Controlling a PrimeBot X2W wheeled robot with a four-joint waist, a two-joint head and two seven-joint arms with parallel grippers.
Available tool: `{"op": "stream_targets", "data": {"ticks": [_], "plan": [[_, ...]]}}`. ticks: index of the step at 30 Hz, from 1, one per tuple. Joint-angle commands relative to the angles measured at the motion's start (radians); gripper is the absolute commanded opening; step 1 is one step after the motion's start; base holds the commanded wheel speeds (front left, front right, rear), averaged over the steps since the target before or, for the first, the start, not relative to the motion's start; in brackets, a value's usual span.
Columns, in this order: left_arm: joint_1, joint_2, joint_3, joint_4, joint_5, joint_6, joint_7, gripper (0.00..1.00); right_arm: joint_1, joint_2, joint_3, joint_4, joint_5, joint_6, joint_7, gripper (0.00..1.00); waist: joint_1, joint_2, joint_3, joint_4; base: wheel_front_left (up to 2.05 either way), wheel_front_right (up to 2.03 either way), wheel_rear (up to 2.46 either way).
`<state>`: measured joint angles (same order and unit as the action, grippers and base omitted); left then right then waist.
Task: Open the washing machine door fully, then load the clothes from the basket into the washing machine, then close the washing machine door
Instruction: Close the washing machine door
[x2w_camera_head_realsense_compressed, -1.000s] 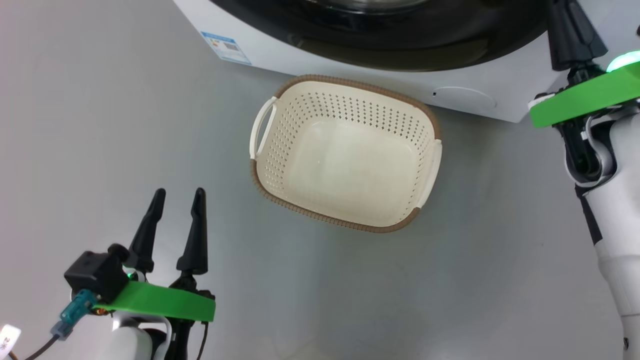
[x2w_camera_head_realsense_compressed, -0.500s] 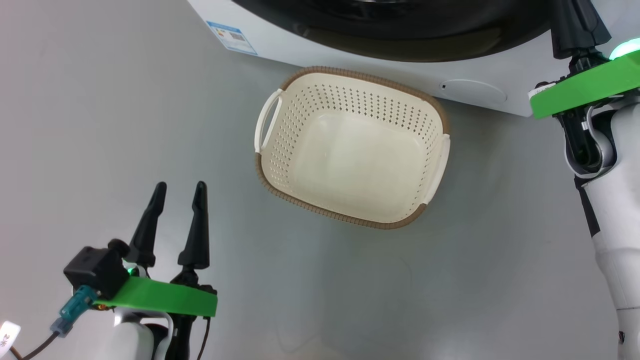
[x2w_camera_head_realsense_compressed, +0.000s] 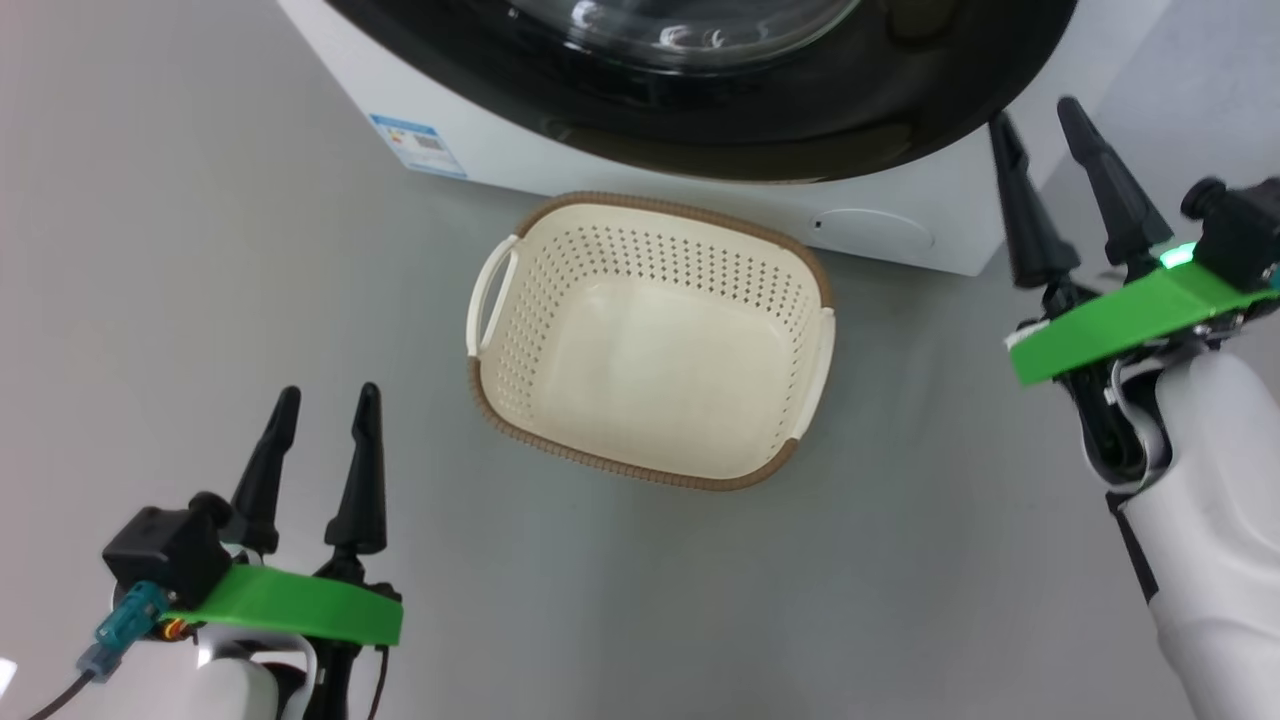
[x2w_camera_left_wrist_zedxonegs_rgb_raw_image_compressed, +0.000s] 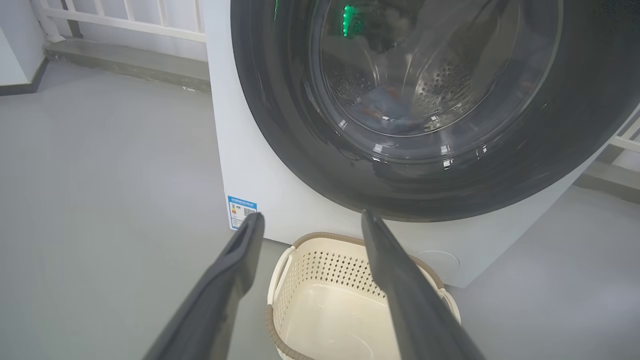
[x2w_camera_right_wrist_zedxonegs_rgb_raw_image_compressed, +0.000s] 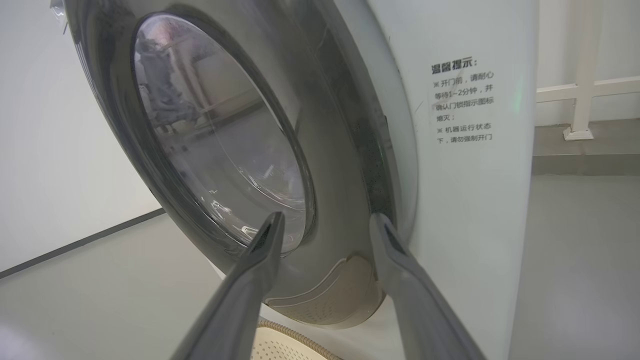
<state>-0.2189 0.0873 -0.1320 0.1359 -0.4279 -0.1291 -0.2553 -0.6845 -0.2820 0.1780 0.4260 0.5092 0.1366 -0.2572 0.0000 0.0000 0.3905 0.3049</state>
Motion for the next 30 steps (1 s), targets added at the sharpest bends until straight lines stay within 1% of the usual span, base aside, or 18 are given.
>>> {"op": "stream_targets", "data": {"ticks": [1,16,30], "plan": [[0.013,0.038,0.038,-0.013,0.000,-0.002,-0.006,1.00,0.038,0.014,0.013,-0.030,0.007,-0.006,-0.005,1.00,0.0000,0.0000,-0.035,-0.035,0.00,0.00,0.00],[0.069,0.100,0.039,0.035,0.002,-0.002,-0.006,1.00,0.284,0.013,-0.023,-0.041,0.013,-0.006,-0.005,1.00,0.0000,0.0000,-0.167,-0.154,0.00,0.00,0.00],[0.117,0.121,0.054,0.073,0.001,-0.002,-0.006,1.00,0.446,0.019,-0.036,-0.049,0.013,-0.006,-0.005,1.00,0.0000,0.0000,-0.246,-0.251,0.00,0.00,0.00]]}}
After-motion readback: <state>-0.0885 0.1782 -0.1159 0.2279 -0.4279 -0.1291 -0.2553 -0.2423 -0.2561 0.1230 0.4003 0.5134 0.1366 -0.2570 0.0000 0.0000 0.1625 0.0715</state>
